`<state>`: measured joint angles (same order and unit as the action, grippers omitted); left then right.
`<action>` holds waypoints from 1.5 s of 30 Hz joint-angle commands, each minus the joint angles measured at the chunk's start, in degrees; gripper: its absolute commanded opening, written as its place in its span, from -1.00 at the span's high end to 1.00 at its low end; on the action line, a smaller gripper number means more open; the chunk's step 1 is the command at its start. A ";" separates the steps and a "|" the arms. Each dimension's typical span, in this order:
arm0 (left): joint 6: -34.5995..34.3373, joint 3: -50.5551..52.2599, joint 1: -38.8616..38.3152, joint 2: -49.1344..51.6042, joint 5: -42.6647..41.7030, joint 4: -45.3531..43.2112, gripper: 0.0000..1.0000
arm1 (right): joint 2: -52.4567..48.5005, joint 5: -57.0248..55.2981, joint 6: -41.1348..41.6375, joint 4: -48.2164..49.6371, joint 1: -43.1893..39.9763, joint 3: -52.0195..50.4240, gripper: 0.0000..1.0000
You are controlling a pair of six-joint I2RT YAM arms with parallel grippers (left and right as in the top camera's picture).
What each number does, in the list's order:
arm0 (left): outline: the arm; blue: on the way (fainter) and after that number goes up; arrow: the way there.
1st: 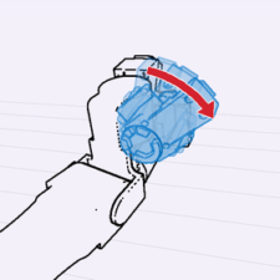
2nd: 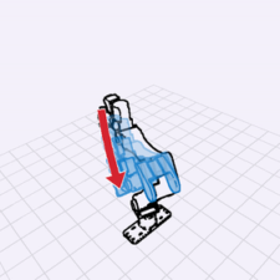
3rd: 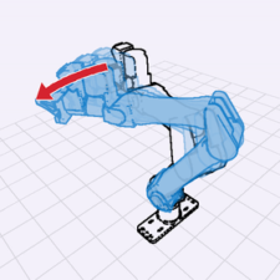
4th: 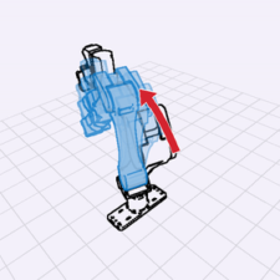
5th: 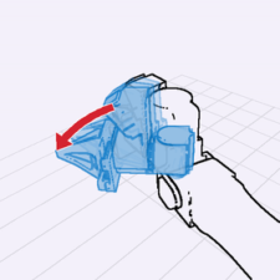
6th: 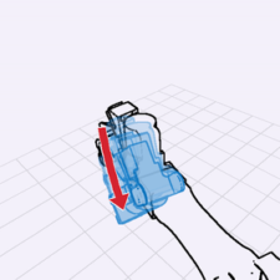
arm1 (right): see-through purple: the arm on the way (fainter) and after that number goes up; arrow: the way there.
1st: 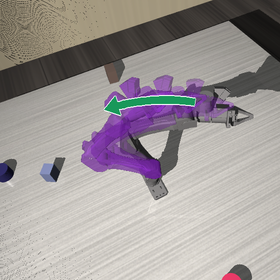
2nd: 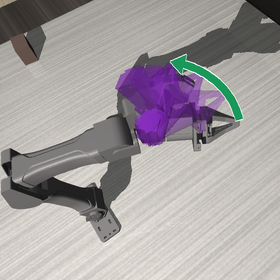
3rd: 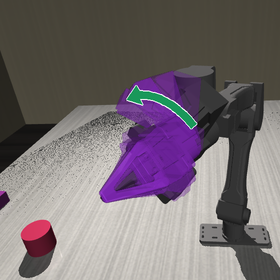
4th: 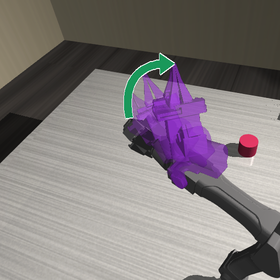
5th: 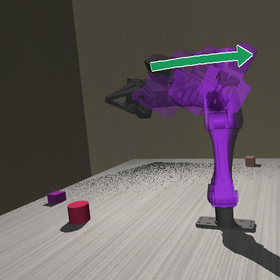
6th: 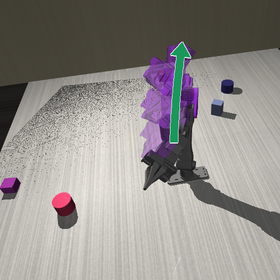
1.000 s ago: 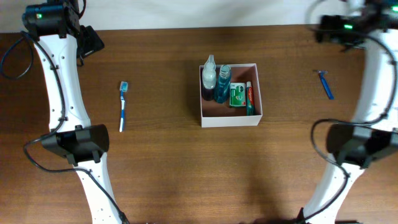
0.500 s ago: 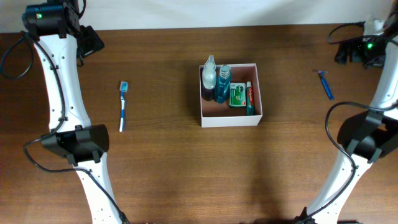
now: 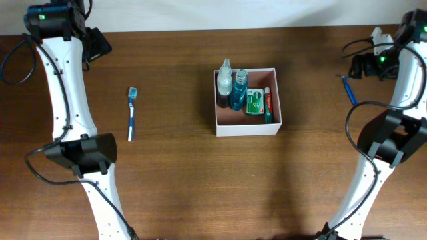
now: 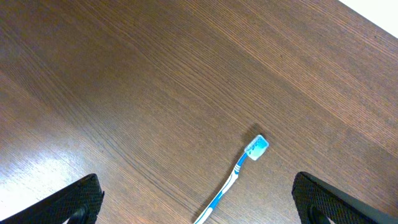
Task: Pack container
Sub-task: 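Withdraw the right gripper to the right over the blue razor, then lower the right gripper and close it on the blue razor handle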
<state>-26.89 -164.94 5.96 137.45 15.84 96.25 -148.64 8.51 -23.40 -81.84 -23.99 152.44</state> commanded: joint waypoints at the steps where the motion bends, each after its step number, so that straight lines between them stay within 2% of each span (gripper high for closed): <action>1: -0.68 0.17 0.07 -1.40 -0.17 -0.15 -0.99 | -2.45 -0.48 -1.27 0.00 1.44 -0.44 -0.98; 14: -0.68 0.17 0.07 -1.40 -0.15 -0.20 -0.99 | -3.63 -7.98 -1.29 -0.70 1.95 -5.77 -1.00; 20: -0.68 0.17 0.07 -1.40 -0.15 -0.20 -0.99 | -3.63 -8.81 -1.46 -0.42 1.90 -8.72 -0.86; 30: -0.68 0.17 0.07 -1.40 -0.11 -0.22 -0.99 | -3.63 -12.41 -1.46 0.44 2.71 -13.79 -0.84; 41: -0.68 0.17 0.07 -1.40 0.02 -1.03 -0.99 | -3.63 -12.22 -1.46 4.13 2.73 -14.25 -0.73; 45: -0.68 0.17 0.07 -1.40 0.02 -1.44 -0.99 | -3.63 -12.20 -1.46 4.76 2.84 -14.25 -0.62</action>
<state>-26.89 -164.94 5.96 137.45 15.86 95.00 -151.26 -2.48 -24.73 -78.06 -21.69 138.93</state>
